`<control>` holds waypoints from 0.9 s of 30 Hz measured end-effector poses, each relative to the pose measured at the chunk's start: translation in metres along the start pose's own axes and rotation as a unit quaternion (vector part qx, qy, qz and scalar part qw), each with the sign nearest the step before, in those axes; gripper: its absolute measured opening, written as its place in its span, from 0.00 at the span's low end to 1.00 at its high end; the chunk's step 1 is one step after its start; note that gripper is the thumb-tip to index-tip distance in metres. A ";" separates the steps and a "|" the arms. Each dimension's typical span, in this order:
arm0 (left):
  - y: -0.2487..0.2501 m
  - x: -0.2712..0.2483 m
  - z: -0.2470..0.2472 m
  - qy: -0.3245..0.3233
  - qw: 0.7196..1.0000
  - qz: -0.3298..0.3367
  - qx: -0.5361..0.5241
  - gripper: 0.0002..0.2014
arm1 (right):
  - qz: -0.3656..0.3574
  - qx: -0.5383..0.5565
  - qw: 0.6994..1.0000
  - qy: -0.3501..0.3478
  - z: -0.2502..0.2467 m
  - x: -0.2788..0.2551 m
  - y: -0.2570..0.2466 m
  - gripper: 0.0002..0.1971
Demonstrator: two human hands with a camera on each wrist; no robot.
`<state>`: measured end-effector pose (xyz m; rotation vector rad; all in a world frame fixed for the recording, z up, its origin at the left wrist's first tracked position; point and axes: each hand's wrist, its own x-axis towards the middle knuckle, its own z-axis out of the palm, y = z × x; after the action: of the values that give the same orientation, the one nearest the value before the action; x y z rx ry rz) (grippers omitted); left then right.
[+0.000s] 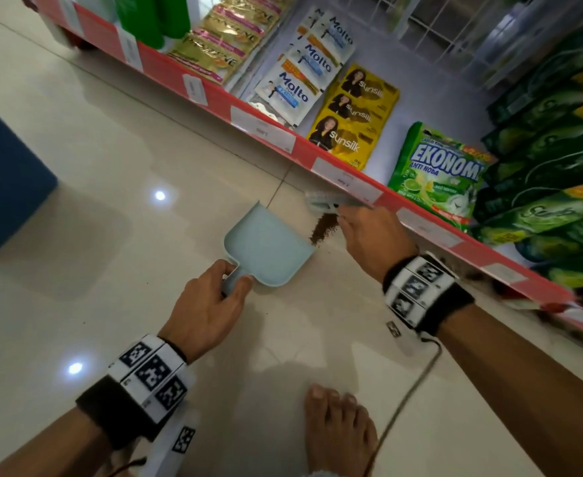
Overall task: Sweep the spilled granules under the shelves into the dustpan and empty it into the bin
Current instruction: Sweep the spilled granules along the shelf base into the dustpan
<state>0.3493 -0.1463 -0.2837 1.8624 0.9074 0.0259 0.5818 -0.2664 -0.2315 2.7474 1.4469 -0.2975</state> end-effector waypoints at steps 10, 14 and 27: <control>0.006 0.009 0.004 -0.009 1.000 -0.011 -0.001 0.14 | 0.012 -0.037 0.995 0.086 0.006 -0.005 0.014 0.15; 0.007 0.009 0.003 -0.009 1.000 -0.012 -0.013 0.12 | -0.006 -0.010 0.999 0.047 0.021 -0.014 0.009 0.14; 0.013 0.008 0.014 -0.016 1.000 0.003 0.001 0.11 | 0.017 0.010 0.996 0.092 0.017 -0.034 0.035 0.11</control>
<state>0.3682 -0.1551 -0.2834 1.8628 0.8796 -0.0020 0.5892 -0.3159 -0.2445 2.8788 1.4384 -0.0605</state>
